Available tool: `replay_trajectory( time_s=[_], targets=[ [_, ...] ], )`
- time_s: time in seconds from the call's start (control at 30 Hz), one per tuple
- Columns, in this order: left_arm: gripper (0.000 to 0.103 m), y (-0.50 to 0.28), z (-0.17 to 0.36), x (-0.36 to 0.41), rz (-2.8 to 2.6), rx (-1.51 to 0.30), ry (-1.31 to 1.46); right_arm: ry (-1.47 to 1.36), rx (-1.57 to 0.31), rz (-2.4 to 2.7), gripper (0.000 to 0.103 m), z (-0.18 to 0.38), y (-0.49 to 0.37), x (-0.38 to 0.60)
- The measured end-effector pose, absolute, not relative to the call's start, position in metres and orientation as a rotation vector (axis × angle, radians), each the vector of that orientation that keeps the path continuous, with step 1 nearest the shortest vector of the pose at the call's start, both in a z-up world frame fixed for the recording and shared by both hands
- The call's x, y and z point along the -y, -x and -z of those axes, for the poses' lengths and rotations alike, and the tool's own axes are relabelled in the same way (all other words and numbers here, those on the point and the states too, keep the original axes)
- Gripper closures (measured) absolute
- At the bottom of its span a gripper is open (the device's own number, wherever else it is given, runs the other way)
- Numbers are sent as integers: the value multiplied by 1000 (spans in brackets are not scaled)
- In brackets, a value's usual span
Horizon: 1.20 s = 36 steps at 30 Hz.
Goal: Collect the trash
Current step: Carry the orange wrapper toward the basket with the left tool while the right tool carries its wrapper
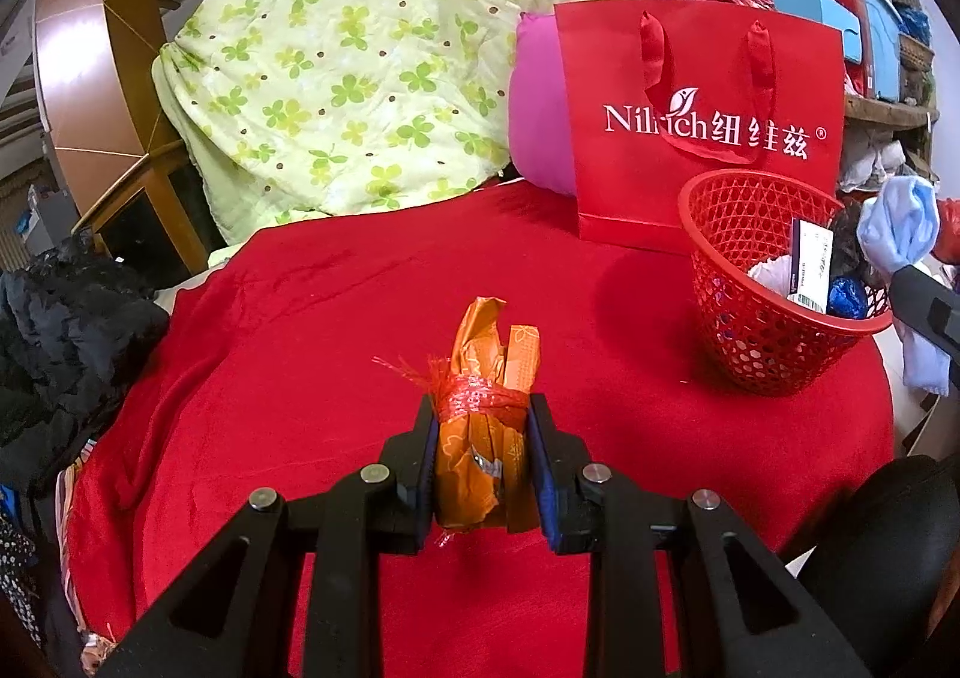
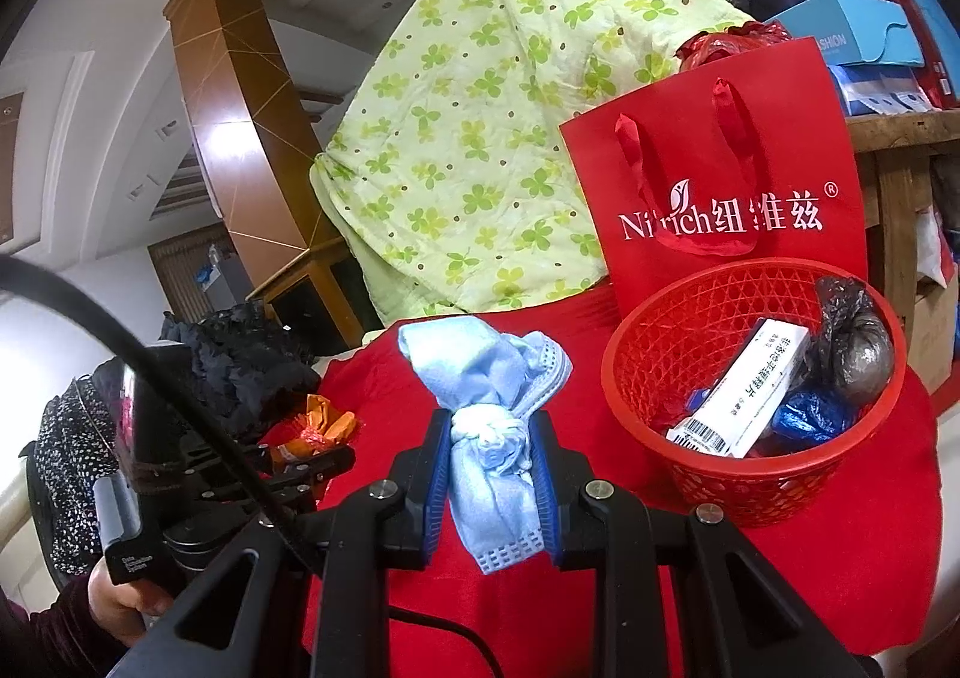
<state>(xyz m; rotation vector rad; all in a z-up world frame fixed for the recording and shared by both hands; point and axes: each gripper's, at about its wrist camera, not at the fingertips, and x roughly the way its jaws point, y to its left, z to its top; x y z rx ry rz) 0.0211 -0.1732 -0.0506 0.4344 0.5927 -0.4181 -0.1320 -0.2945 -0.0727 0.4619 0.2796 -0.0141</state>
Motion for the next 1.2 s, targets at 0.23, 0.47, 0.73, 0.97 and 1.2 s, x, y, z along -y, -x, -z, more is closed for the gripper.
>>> replay_trajectory(
  time_s=[0.23,0.47,0.73,0.97,1.2],
  targets=[
    [74,-23,53,183,423,-597,-452,-467,-267,19,76,72,128,302],
    [74,-26,57,192,425,-602,-476,-476,-257,20,76,75,122,309],
    [74,-29,62,204,431,-616,-495,-499,-262,14,76,90,118,317],
    [74,-30,66,216,439,-624,-514,-523,-261,22,76,98,118,328],
    [74,-31,64,231,455,-614,-526,-518,-238,36,76,93,121,338]
  ],
)
